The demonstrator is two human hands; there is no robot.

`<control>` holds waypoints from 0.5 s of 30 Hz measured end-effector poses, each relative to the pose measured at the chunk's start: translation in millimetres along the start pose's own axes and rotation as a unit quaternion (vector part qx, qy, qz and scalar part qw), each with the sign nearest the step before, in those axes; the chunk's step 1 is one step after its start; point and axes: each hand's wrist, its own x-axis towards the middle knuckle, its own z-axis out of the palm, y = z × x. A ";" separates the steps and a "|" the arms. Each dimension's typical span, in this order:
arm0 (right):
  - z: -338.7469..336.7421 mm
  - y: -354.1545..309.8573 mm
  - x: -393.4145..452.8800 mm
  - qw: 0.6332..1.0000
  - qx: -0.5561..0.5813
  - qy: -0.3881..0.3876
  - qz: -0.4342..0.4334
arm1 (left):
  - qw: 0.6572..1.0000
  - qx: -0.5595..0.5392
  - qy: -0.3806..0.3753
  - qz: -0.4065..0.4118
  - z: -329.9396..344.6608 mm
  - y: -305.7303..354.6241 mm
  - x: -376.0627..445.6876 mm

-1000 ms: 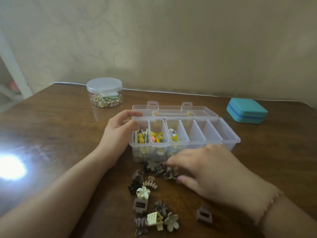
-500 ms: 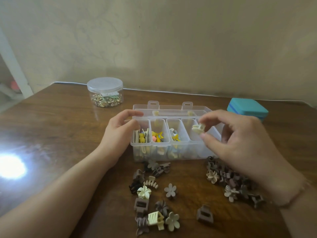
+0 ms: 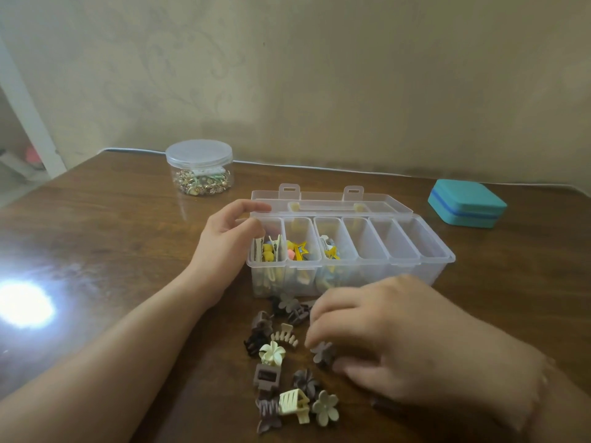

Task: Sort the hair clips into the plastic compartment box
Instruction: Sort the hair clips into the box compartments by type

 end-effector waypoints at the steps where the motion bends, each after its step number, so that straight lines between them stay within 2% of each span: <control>1: 2.4 -0.1 1.6 1.000 0.001 -0.012 -0.006 | 1.000 0.001 0.001 0.002 0.2 0.2 0.0; 5: 5.7 2.8 3.3 0.999 0.002 0.027 -0.023 | 1.000 0.005 0.009 -0.001 1.3 2.1 -0.9; 8: -8.2 10.0 -3.4 0.982 0.083 0.169 0.015 | 1.000 0.000 0.000 -0.002 0.1 1.2 -0.4; 11: -14.1 24.2 -9.3 0.932 0.120 0.321 0.115 | 1.000 0.001 -0.002 0.000 0.0 0.7 -0.1; 13: -9.2 33.7 -7.7 0.918 0.079 0.343 0.182 | 1.000 -0.002 -0.006 -0.001 -0.2 0.6 -0.2; 15: -1.9 40.0 -4.4 0.925 0.049 0.303 0.223 | 1.000 0.000 -0.010 0.000 -0.4 1.1 -0.9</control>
